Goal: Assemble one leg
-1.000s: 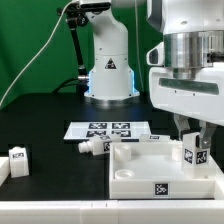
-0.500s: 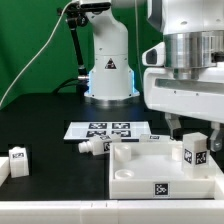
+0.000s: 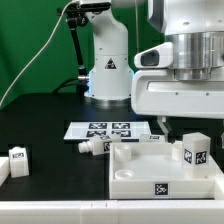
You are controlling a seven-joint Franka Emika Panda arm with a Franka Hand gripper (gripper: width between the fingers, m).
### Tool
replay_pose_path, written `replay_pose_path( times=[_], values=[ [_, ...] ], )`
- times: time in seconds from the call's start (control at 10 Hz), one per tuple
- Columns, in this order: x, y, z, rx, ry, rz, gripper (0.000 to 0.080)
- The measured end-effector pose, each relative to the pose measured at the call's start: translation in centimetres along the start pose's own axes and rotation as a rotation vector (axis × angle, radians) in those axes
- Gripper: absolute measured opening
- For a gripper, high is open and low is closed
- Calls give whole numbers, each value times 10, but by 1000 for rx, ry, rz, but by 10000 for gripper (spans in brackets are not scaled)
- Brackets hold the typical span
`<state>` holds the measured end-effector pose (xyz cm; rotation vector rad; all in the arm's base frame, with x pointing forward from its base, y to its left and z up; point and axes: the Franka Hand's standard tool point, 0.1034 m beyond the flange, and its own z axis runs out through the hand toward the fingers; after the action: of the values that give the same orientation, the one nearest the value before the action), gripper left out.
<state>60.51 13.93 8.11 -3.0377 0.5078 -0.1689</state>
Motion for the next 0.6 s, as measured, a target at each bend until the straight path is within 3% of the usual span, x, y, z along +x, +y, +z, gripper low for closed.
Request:
replay_pose_path(
  times=[0.6],
  values=[
    [0, -2, 0, -6, 5, -433, 627]
  ],
)
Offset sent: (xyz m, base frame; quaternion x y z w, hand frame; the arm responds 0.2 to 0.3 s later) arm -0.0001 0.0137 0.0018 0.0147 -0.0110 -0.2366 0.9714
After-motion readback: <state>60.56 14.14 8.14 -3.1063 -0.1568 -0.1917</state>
